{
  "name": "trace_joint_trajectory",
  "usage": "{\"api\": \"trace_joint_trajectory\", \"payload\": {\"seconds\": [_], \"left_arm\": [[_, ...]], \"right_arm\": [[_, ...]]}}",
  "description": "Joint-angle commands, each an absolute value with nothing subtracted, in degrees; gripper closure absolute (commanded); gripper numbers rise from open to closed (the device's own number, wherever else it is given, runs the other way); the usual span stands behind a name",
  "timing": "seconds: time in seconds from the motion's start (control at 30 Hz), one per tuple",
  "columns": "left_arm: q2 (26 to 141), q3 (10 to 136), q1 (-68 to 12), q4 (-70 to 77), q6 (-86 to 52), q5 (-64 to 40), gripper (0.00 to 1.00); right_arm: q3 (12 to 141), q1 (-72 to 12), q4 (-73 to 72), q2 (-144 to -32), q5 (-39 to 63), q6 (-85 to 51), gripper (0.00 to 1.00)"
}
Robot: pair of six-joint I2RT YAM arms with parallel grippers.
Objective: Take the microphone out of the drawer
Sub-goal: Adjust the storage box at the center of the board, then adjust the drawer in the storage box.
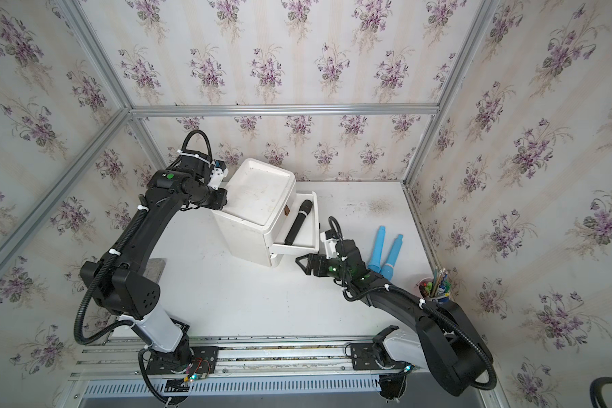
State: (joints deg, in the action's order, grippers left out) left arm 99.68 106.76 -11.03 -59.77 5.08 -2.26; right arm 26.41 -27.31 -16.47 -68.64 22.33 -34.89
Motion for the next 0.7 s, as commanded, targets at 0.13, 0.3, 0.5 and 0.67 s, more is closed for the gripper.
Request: {"api": "trace_joint_trajectory", "payload": {"seconds": [0.13, 0.3, 0.5, 0.67], "left_arm": [[101.6, 106.6, -11.2, -62.9, 5.1, -1.2, 0.91], [101.7, 106.6, -11.3, -63.0, 5.1, -1.3, 0.9], [102.0, 106.6, -11.3, -62.9, 4.9, -2.4, 0.89], [102.5, 106.6, -11.5, -63.0, 4.7, -3.3, 0.88]], "right_arm": [[30.8, -15.7, -5.4, -69.5, 23.2, -28.8, 0.0], [31.1, -14.5, -6.8, -72.5, 31.2, -24.2, 0.0], [31.4, -14.5, -8.8, -73.8, 35.9, -22.9, 0.0], [32.2, -14.5, -10.8, -77.2, 40.4, -22.6, 0.0]]}}
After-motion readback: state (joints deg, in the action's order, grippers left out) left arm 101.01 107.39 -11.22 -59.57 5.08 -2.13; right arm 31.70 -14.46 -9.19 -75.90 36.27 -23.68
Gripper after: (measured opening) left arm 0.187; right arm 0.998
